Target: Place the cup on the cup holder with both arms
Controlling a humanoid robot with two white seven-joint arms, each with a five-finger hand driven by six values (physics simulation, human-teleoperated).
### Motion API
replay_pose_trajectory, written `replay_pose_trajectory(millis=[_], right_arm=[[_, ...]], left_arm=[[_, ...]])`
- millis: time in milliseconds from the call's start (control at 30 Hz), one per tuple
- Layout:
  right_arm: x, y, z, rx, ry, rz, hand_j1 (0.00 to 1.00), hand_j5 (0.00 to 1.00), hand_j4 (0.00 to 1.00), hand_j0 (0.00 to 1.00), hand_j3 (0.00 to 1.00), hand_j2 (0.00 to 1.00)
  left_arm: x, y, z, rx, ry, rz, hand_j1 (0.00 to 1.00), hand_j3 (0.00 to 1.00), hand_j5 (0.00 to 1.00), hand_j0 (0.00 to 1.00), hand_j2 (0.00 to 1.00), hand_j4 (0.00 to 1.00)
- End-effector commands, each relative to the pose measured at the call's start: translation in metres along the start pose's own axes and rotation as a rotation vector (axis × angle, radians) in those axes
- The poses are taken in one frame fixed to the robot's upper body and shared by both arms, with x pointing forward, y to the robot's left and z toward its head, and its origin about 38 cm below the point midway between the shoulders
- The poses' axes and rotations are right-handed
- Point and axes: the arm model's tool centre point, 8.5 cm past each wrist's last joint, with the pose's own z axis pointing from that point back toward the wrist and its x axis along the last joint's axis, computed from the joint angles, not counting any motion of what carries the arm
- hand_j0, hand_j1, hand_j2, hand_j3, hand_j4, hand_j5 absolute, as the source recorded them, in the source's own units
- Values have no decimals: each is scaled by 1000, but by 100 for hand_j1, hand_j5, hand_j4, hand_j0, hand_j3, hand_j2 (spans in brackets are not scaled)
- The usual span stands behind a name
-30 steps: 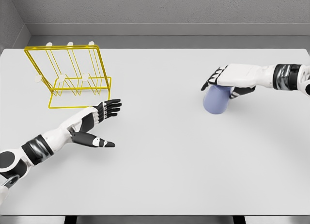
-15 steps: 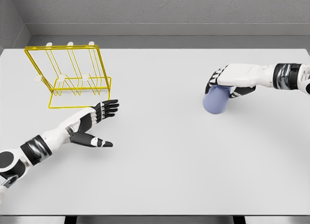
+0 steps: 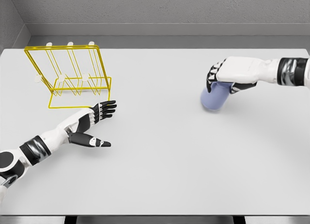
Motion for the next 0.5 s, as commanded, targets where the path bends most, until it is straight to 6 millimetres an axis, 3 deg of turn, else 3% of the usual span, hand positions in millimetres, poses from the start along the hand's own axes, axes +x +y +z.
replay_pose_trajectory(millis=[0,233,467], right_arm=[[9,-10,5,-16,-14,34,48,48,48,48,48,48],[49,-28,12,-28,-94,154,48,48,48,48,48,48],[72,-35,4,-47,-158,194,48,48,48,48,48,48]], left_arm=[[0,-1,-1,0,-4,6,100,100,100,100,100,100],[0,-1,-1,0,-3,7,100,100,100,100,100,100],[1,0,-2,2,-6,4,100,100,100,100,100,100]])
